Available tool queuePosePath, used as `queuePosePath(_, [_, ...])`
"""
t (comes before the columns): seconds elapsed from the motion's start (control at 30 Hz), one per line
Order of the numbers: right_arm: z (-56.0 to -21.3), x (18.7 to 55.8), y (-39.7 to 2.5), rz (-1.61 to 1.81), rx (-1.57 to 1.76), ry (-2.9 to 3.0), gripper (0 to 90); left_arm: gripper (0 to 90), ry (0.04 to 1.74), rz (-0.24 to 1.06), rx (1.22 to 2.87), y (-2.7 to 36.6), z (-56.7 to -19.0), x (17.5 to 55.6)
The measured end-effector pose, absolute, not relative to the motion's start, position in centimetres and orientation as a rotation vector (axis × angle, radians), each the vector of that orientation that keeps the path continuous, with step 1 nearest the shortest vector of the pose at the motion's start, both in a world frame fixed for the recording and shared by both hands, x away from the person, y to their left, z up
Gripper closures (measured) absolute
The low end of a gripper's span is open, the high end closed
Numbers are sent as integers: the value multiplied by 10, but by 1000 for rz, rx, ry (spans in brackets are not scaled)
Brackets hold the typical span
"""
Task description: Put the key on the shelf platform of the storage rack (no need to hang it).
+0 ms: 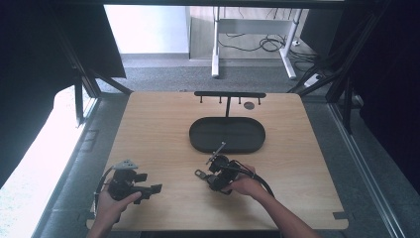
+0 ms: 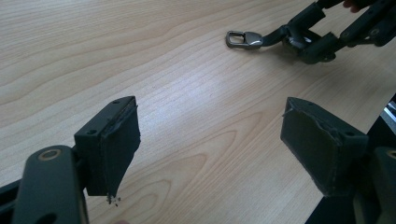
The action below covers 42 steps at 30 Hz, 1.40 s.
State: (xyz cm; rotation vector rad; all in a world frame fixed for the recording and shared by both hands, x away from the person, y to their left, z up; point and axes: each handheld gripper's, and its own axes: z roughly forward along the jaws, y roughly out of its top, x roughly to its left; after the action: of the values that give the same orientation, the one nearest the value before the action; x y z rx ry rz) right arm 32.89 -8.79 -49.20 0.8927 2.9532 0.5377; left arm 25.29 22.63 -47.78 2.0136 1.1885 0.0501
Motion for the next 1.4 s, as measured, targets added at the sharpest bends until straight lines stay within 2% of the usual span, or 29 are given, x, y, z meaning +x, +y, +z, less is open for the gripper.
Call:
queuePosePath(0.77, [-445,340,-120,853,1035,2830,494,200,1190,49,2016,225,-480,253])
queuePosePath(1.4, [-425,356,-125,912,1062,2748,494,200,1191,45,2018,225,-481,254])
